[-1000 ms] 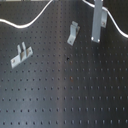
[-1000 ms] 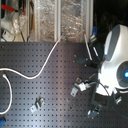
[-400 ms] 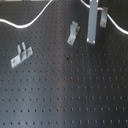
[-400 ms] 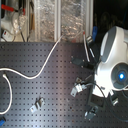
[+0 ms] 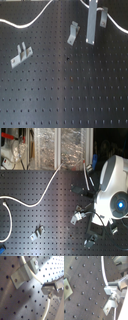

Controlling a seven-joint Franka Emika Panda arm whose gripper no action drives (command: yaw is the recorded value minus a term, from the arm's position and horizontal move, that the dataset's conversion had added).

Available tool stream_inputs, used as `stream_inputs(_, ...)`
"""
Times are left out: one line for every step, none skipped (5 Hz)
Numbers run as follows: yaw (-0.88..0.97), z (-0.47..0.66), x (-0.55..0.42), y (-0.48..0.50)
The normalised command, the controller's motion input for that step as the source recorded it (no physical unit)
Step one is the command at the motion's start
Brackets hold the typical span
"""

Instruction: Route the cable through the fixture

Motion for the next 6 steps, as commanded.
stream_inputs(0.0, 0.03, -0.003, -0.013)
stream_inputs(0.0, 0.72, 0.025, -0.048)
stream_inputs(0.0, 0.59, -0.025, -0.108)
stream_inputs(0.0, 0.02, 0.0, 0.0)
stream_inputs(0.0, 0.67, -0.081, -0.159)
stream_inputs(0.03, 0.12, -0.515, -0.197)
